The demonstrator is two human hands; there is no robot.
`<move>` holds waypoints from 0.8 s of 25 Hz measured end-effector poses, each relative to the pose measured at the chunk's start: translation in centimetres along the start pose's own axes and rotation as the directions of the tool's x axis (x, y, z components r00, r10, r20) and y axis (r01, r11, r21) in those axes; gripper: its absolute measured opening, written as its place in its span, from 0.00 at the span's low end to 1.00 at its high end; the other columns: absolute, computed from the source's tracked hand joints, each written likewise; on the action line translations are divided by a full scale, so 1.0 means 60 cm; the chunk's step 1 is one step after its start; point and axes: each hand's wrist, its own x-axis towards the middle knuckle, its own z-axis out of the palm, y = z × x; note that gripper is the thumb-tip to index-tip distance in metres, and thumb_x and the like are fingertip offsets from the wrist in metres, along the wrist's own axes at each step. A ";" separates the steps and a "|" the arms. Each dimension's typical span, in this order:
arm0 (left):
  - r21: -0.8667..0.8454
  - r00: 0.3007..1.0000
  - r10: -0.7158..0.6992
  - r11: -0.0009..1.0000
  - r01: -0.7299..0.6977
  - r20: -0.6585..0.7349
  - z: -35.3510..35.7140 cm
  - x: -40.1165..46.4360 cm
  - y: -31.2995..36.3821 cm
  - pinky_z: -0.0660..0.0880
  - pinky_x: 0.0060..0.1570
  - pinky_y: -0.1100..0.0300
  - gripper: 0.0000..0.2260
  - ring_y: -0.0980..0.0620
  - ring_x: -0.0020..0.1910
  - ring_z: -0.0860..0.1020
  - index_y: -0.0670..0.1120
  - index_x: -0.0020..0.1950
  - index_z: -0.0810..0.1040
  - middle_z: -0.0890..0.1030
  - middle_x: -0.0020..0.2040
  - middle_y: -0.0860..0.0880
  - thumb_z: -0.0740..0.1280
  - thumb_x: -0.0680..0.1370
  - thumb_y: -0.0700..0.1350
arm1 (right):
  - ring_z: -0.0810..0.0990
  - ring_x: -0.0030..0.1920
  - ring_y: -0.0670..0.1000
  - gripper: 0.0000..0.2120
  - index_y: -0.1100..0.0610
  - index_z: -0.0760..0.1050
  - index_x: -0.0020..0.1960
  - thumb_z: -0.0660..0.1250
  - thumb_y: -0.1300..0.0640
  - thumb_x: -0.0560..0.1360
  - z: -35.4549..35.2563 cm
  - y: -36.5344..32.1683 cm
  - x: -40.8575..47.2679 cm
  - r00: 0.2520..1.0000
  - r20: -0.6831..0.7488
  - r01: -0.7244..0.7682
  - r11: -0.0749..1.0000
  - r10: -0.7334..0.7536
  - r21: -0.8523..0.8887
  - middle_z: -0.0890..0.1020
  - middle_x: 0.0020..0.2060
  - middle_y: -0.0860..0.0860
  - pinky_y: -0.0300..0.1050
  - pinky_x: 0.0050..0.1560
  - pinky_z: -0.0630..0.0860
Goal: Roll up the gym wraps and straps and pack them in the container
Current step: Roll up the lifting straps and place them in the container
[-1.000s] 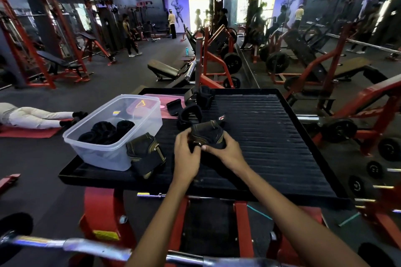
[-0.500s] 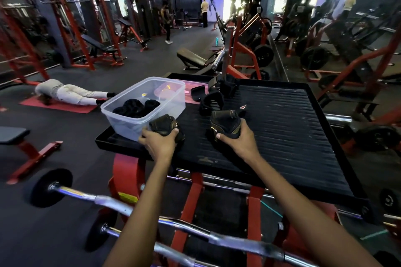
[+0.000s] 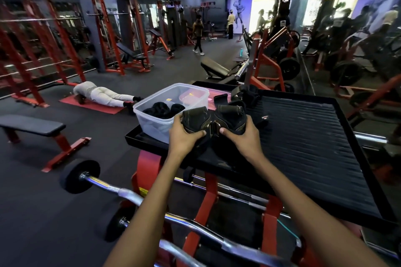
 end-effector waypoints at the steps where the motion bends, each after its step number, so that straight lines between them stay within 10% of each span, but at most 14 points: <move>1: -0.002 1.000 0.024 1.000 -0.024 -0.019 -0.011 0.011 0.012 0.74 0.56 0.60 0.31 0.51 0.53 0.78 0.45 0.61 0.69 0.78 0.52 0.50 0.78 0.62 0.36 | 0.79 0.55 0.50 0.25 0.52 0.73 0.56 0.79 0.54 0.63 0.010 -0.010 0.008 1.000 -0.004 0.021 1.000 -0.021 0.005 0.81 0.53 0.52 0.46 0.59 0.75; 11: 0.153 0.980 0.192 0.968 -0.196 0.047 -0.151 0.211 0.046 0.69 0.55 0.63 0.32 0.53 0.56 0.74 0.46 0.63 0.70 0.75 0.55 0.52 0.78 0.62 0.37 | 0.74 0.50 0.36 0.32 0.56 0.66 0.64 0.77 0.61 0.65 0.168 -0.112 0.115 0.997 0.002 0.072 0.996 -0.072 0.049 0.75 0.50 0.43 0.18 0.48 0.65; 20: 0.257 0.916 0.206 0.918 -0.303 0.343 -0.143 0.410 -0.021 0.67 0.44 0.68 0.29 0.52 0.50 0.74 0.42 0.57 0.70 0.75 0.51 0.49 0.79 0.61 0.37 | 0.76 0.55 0.50 0.32 0.54 0.67 0.60 0.79 0.55 0.62 0.270 -0.110 0.218 0.982 -0.188 -0.047 0.984 0.014 -0.172 0.78 0.55 0.54 0.37 0.51 0.69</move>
